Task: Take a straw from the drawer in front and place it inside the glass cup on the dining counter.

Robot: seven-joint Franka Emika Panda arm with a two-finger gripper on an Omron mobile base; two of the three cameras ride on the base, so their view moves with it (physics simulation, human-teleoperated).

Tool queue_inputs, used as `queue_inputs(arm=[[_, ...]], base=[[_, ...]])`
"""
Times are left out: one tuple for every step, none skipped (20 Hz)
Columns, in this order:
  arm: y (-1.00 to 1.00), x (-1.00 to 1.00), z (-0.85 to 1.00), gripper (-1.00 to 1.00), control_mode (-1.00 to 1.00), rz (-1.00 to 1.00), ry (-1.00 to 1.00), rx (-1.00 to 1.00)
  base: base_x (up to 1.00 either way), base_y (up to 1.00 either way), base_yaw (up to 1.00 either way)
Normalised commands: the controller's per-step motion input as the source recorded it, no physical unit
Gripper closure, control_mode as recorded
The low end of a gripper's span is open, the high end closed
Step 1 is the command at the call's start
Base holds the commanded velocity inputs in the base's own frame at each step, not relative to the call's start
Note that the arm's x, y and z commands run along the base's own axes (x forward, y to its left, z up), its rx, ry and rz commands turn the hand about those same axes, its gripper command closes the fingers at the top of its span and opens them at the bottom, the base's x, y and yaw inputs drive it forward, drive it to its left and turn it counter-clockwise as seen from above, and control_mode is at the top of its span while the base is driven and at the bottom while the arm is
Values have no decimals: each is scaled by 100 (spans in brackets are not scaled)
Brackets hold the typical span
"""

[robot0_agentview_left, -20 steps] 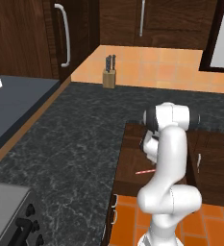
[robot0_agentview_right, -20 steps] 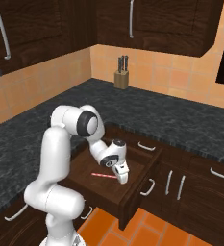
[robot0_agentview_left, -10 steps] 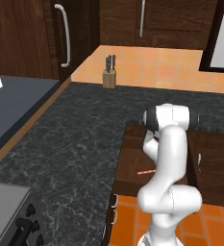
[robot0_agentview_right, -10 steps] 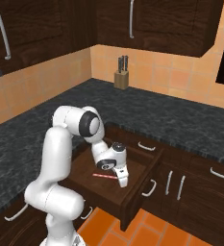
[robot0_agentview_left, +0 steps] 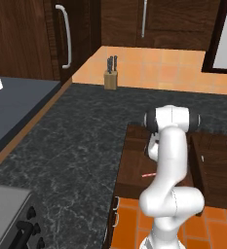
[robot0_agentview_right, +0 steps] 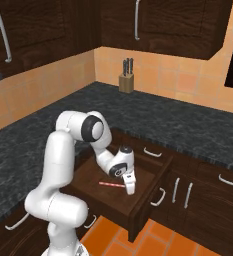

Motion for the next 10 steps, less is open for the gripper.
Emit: queue_inputs(arm=[[0,0,-21,100,-100,-2,3,0],[0,0,-10,100,-100,-2,0,0],[0,0,-2,100,-100,-2,0,0],[0,0,0,100,-100,-3,0,1],[0,0,0,100,-100,-3,0,2],[0,0,0,100,-100,-3,0,2],[0,0,0,100,-100,-3,0,3],[0,0,0,100,-100,-3,0,2],[0,-1,0,100,-100,-3,0,2],[0,-9,0,100,-100,-3,0,1]], base=[[0,0,0],[0,0,0],[0,0,0],[0,0,0],[0,0,0],[0,0,0],[0,0,0],[0,0,0],[0,0,0],[0,0,0]])
